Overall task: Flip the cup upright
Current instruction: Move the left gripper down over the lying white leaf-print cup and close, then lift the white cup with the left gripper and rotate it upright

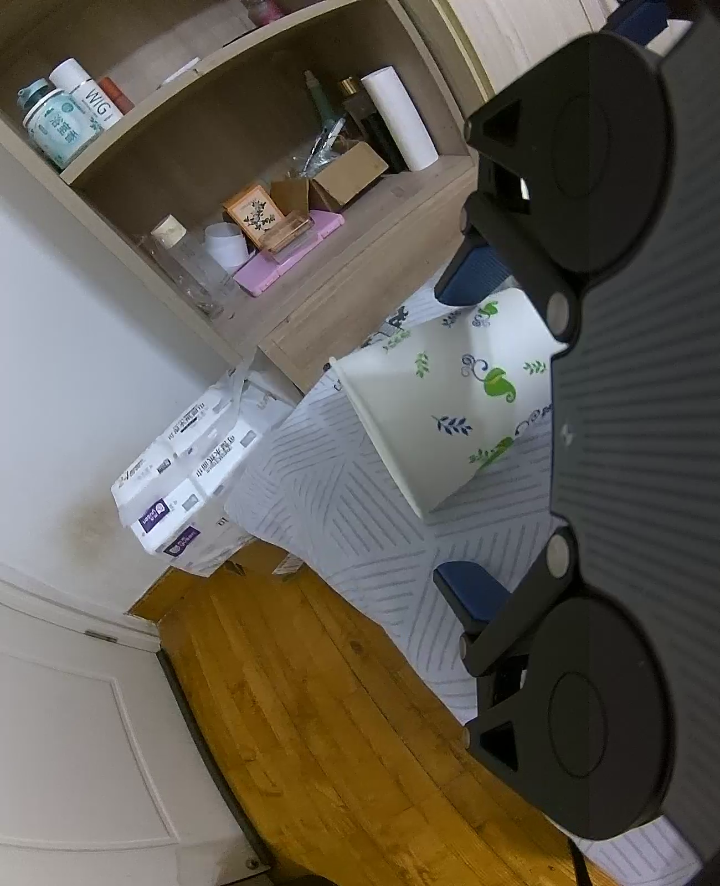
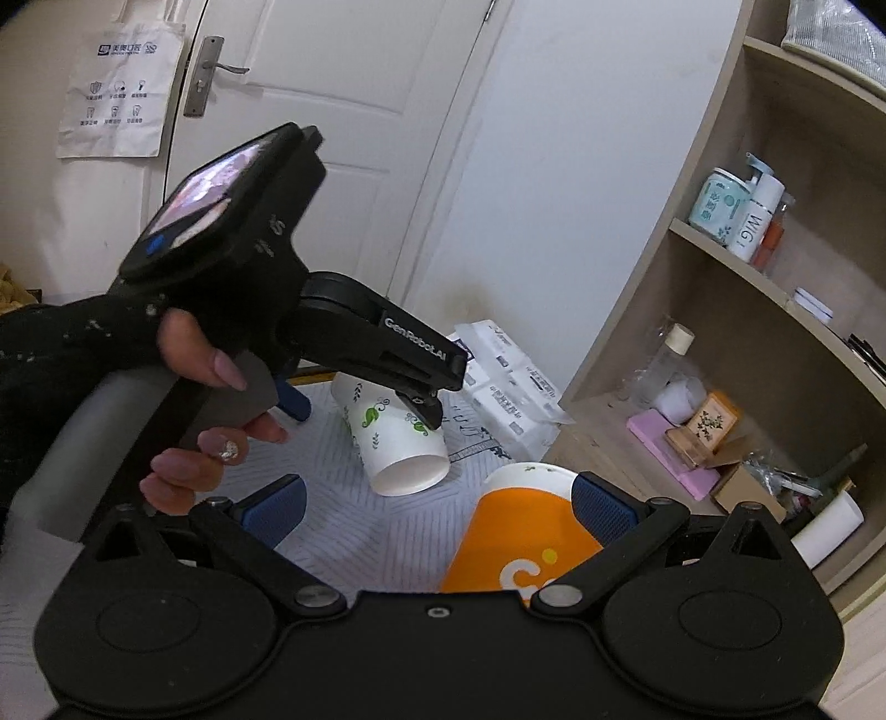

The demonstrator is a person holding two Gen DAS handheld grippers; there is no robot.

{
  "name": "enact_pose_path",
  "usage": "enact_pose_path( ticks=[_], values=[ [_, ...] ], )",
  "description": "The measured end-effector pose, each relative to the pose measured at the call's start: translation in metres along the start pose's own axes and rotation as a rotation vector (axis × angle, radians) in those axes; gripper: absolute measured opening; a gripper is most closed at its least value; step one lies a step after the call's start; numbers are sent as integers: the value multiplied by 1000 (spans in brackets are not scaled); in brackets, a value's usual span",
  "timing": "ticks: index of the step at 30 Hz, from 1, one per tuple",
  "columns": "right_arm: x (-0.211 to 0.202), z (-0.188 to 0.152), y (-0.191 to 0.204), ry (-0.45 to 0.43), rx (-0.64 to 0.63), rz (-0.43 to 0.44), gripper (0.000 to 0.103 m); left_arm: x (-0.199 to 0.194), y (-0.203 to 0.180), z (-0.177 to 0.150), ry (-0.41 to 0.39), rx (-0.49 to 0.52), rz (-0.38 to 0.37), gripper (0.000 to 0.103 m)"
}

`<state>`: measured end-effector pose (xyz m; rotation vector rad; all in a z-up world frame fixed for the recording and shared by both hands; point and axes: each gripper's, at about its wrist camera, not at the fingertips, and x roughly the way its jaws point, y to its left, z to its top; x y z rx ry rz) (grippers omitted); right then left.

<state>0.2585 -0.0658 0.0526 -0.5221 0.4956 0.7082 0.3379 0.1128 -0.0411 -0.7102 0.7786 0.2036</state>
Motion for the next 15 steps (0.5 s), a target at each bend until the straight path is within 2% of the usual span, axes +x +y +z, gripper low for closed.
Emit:
enact_pose_path(
  ticks=[4,6,8,15],
  values=[
    [6,-3,-8,15,26,2,103,1,2,0,-2,-15,-6,98],
    [6,-7,-13,24,50,6,103,0,4,0,-10,-35,-20,86],
    [4,-12,-15,24,74,11,103,2,4,1,3,-49,-54,79],
    [-6,-23,-19,31,128,18,103,-3,3,0,17,-27,-93,69]
  ],
)
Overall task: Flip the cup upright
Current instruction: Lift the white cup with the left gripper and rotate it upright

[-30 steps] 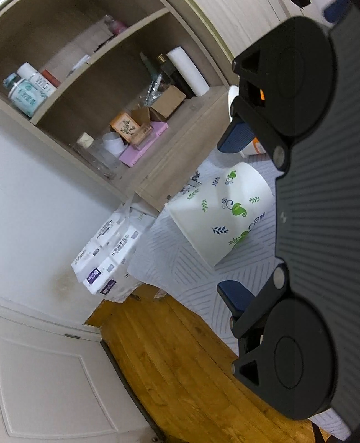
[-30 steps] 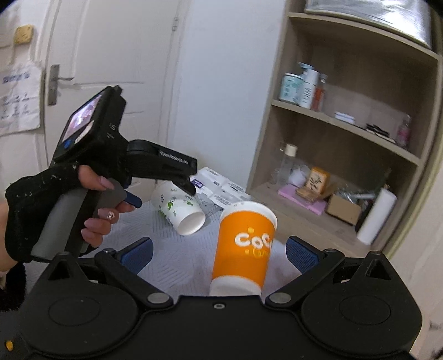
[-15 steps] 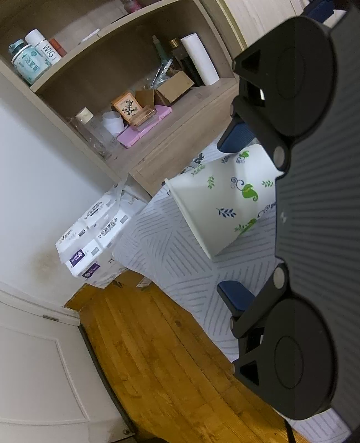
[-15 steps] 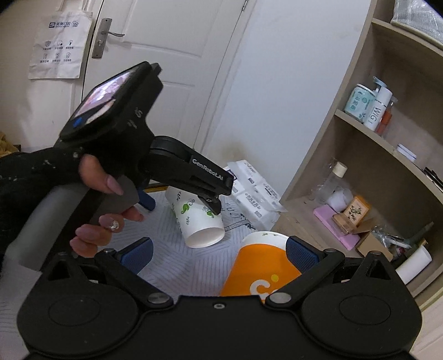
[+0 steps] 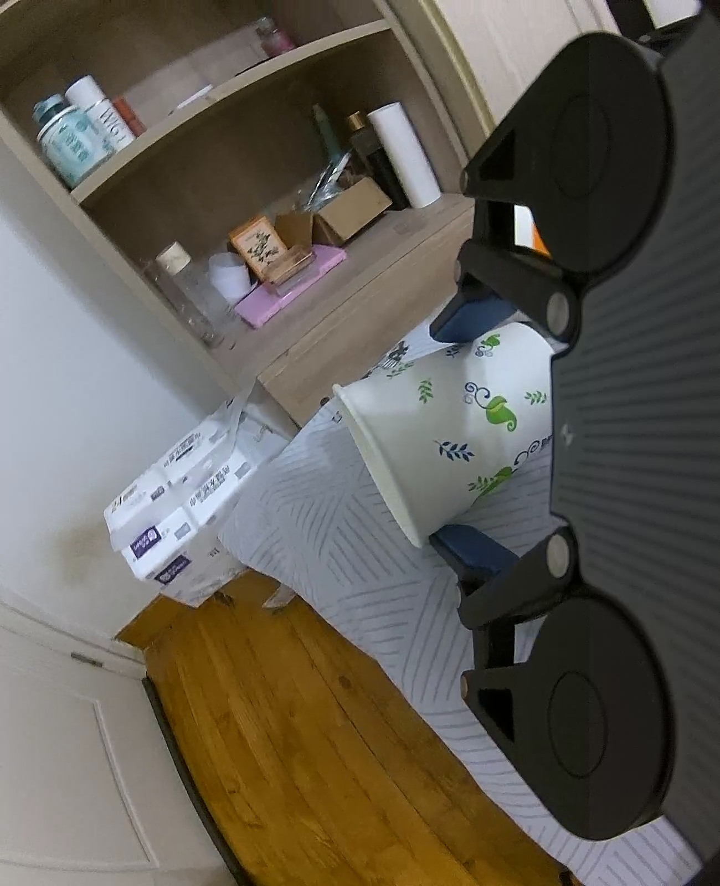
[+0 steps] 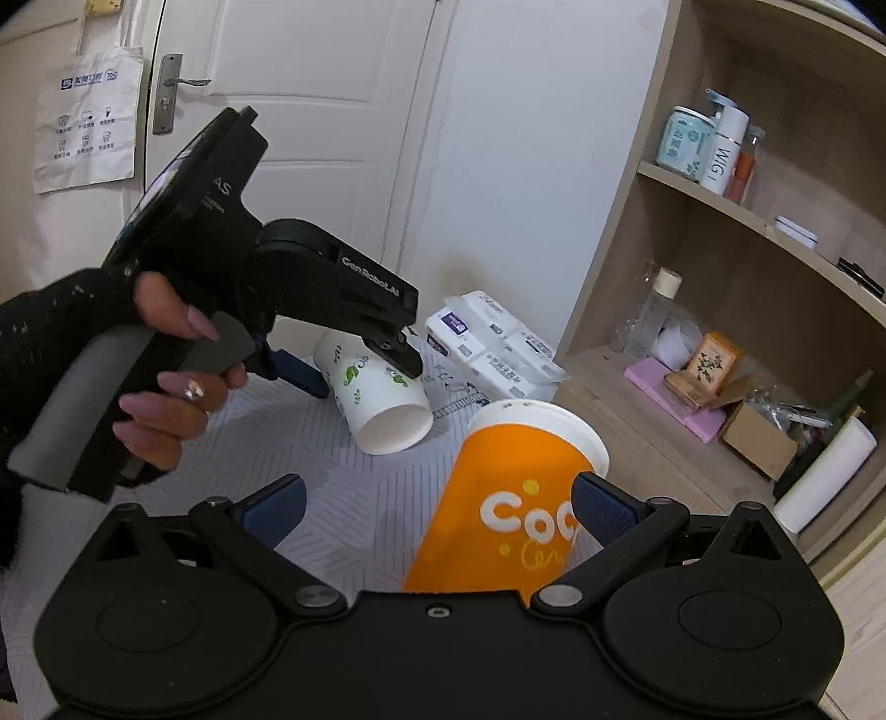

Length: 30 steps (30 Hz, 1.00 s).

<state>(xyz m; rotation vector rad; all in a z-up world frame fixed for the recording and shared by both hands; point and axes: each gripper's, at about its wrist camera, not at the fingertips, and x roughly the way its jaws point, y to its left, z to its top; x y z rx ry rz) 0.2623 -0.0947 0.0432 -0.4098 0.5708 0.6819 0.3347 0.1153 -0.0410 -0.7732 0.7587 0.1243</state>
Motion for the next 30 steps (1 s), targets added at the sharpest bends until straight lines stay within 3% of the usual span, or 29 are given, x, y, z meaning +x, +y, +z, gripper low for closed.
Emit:
enact_pose_path(
  ticks=[10,14,22,30],
  values=[
    [-2,-8,11,29,24,36,103,-26,-2,-20,89,92,-92,60],
    [-5,-8,23,29,-9,45,103,-31,5,-25,193,71,-174,57],
    [-13,-7,46,44,-123,50,103,-40,27,-44,331,61,-268,56],
    [-17,-14,64,84,-234,99,103,-58,38,-65,468,121,-354,56]
  ],
)
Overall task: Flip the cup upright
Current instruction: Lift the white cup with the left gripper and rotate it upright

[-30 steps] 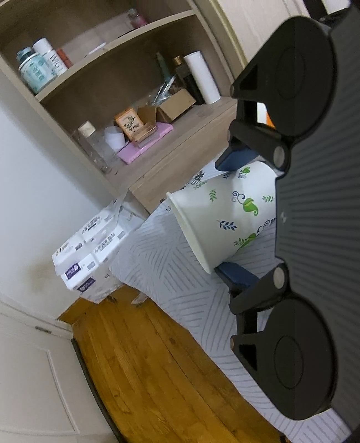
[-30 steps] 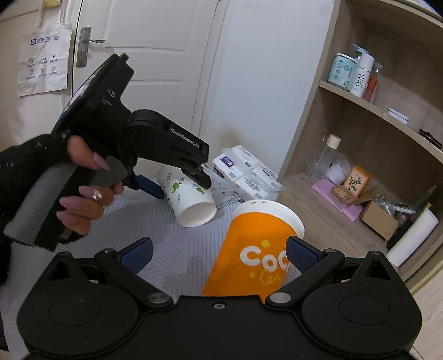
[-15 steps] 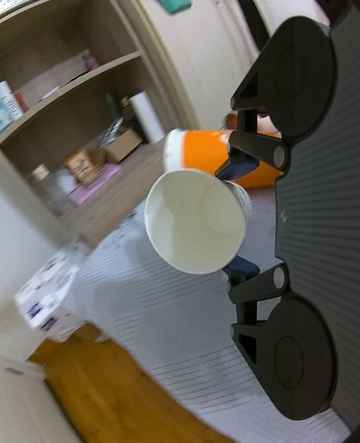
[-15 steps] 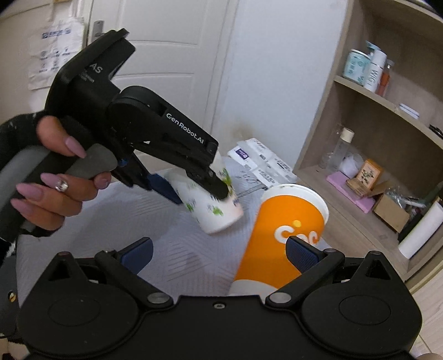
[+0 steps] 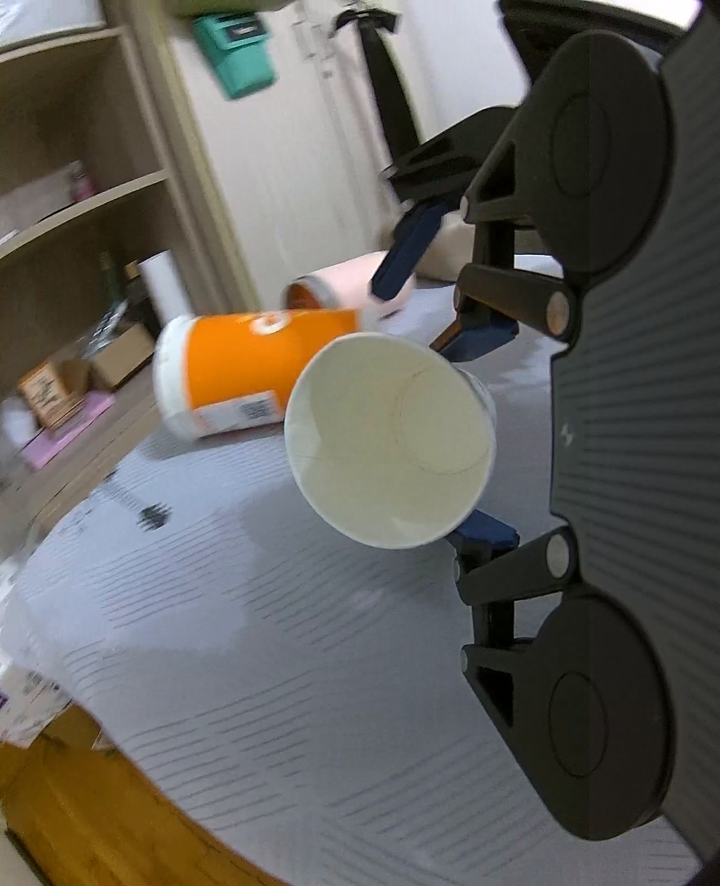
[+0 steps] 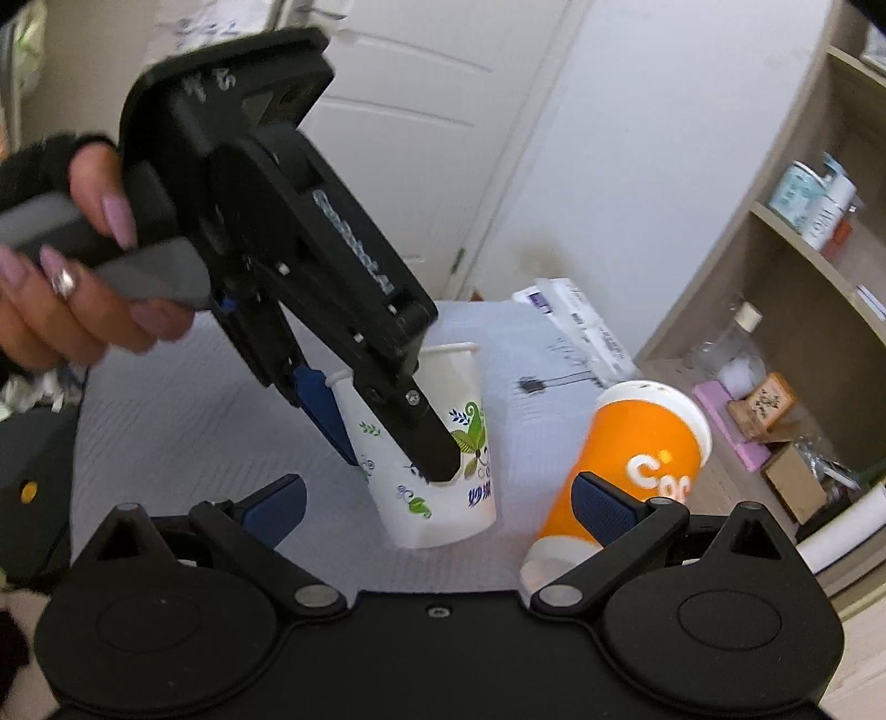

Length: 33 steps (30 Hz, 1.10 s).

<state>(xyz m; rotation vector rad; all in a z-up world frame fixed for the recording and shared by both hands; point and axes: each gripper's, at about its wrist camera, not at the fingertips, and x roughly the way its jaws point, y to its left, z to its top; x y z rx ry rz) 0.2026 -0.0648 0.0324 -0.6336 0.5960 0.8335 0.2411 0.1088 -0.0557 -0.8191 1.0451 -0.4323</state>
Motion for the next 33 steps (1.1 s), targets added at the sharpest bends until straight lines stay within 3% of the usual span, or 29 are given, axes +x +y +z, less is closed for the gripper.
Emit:
enact_pose_path(
  ticks=[10,20,33],
  values=[
    [-16,-24,7,39,18,57,103,17,-14,-29,154,31,-76,56],
    [-30,-57,-1,84,117,32,103,60,-46,-41,272,71,-109,56],
    [-42,-91,-17,117,244,42,103,79,-52,-41,302,92,-119,57]
  ],
)
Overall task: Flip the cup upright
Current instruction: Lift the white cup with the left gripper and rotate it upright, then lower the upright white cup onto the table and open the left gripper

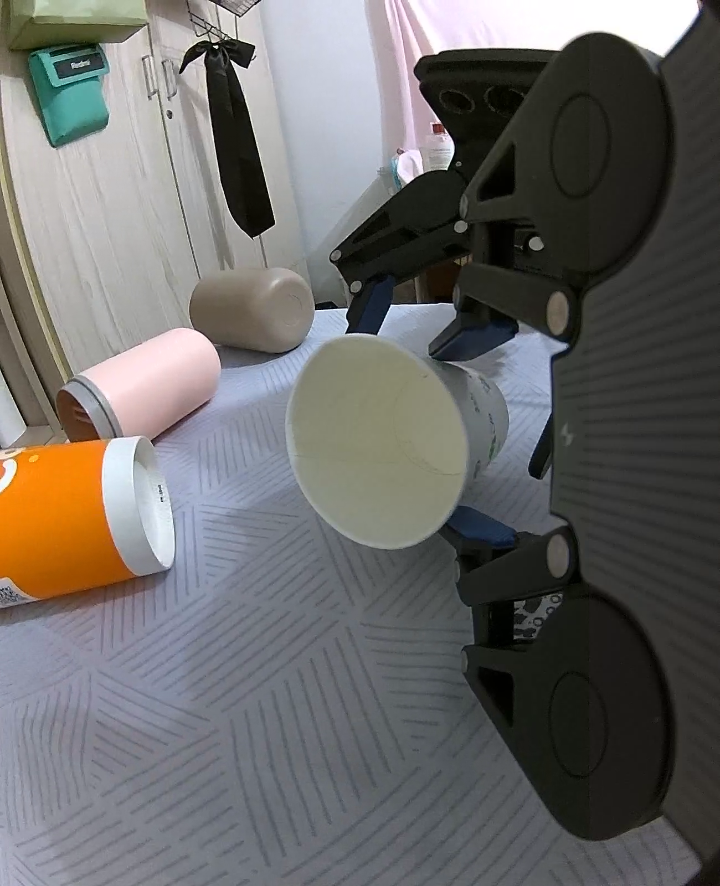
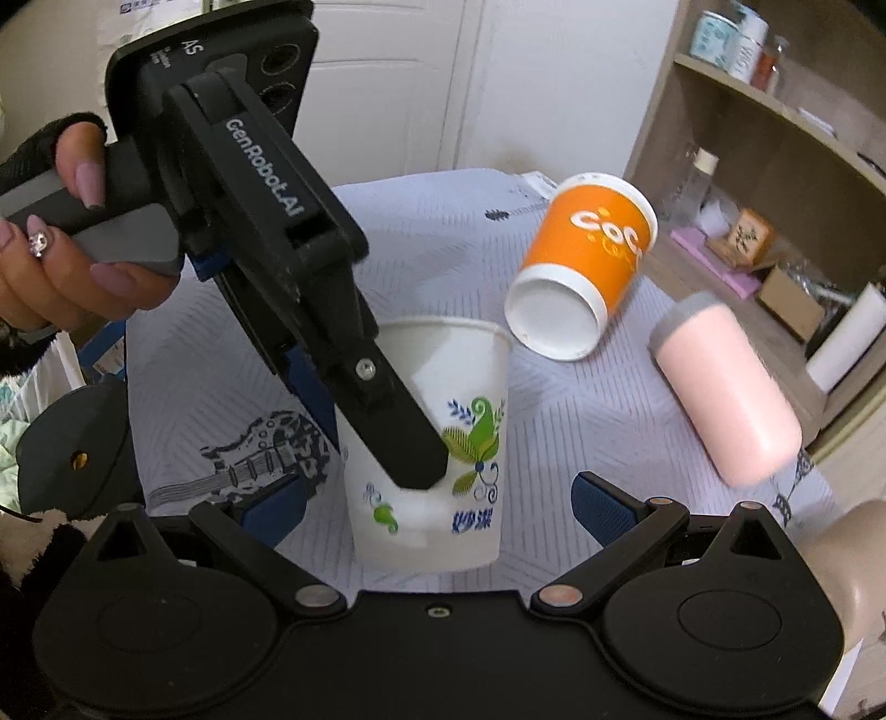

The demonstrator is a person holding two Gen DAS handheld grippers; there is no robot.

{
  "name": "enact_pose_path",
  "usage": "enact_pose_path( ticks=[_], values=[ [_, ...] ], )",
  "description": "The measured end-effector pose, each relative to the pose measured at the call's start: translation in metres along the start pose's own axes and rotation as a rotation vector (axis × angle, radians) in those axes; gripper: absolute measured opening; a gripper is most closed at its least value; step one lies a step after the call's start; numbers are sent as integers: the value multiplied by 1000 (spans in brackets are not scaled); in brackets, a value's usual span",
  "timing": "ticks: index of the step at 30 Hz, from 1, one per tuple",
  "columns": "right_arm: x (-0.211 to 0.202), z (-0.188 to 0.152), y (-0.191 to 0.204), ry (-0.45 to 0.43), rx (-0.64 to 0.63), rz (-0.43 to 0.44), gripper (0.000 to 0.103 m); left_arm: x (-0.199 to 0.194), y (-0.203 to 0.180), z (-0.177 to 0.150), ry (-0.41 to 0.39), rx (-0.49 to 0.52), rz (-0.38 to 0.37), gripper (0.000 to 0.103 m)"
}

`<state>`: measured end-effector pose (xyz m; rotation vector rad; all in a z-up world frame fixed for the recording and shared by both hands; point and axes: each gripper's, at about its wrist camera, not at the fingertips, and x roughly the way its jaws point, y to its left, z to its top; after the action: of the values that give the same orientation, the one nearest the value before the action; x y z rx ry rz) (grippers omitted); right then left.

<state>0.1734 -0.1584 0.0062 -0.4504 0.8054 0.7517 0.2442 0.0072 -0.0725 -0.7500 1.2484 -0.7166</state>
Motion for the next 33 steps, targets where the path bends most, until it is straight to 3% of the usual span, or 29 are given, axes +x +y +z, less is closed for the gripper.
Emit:
enact_pose_path(
  ticks=[6,8,10,11,17,23,28,33],
  values=[
    [0,-3,-4,0,52,21,97,-1,-2,-3,-29,25,9,60],
    [2,-3,-6,6,75,38,85,-6,-4,-6,-59,53,39,65],
    [5,-1,-9,11,112,65,66,-10,-6,-10,-85,87,66,70],
    [5,-1,-11,12,137,77,63,-8,-6,-10,-92,99,67,70],
    [4,-7,-28,2,355,153,63,-7,-9,-14,-129,137,70,74],
    [5,-21,-36,-5,527,226,63,-3,-12,-11,-176,147,81,70],
    [5,-25,-36,-13,557,221,64,0,-30,-17,-203,262,122,67],
    [-1,-19,-29,-51,459,145,64,-2,-56,-28,-262,443,207,65]
  ],
)
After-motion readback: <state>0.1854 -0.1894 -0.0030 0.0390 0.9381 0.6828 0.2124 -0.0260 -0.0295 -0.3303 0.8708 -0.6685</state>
